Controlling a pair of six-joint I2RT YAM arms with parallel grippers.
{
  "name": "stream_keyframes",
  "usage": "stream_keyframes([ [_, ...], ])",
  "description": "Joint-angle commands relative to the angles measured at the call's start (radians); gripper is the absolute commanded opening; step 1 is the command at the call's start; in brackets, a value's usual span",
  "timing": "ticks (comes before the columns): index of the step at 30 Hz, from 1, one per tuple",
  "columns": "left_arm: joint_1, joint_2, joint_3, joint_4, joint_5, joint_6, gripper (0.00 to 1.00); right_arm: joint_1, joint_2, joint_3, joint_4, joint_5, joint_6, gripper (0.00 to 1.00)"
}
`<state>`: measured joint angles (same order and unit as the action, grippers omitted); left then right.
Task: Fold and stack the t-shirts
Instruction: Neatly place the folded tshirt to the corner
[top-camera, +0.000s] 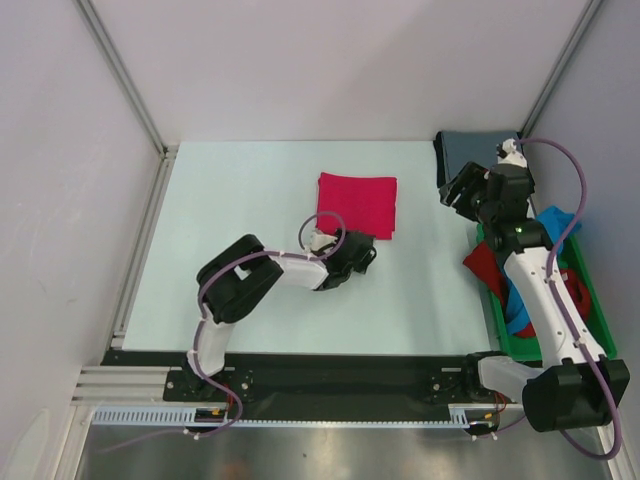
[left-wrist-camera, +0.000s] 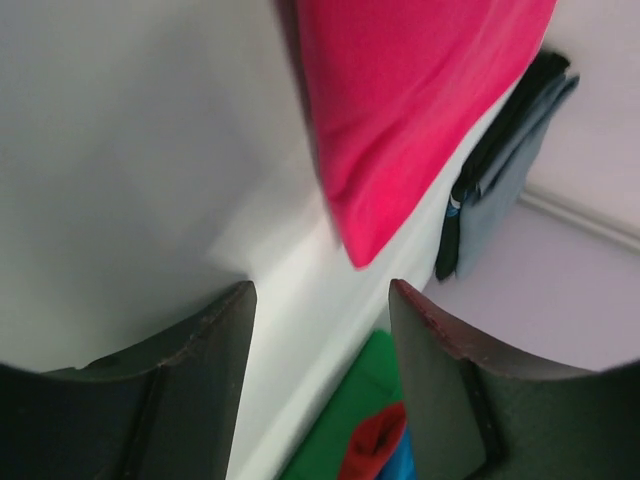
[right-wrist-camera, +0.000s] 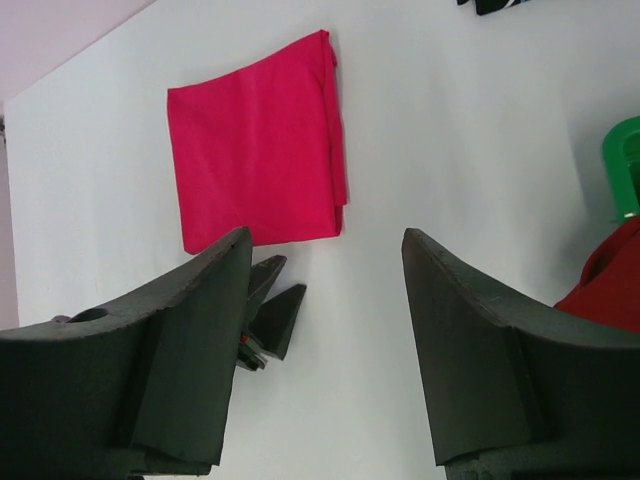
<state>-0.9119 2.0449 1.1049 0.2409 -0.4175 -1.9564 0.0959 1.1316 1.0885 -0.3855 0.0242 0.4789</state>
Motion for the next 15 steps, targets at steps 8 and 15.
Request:
stream_keyframes([
  [8,-0.025,0.152,0.214,-0.233,-0.17,-0.317,0.62,-0.001,-0.061,0.019,-0.009,0.013,0.017,0.66],
  [15,-0.033,0.199,0.288,-0.321,-0.178,-0.361,0.63,0.005,-0.069,-0.002,0.005,0.02,0.02,0.66],
])
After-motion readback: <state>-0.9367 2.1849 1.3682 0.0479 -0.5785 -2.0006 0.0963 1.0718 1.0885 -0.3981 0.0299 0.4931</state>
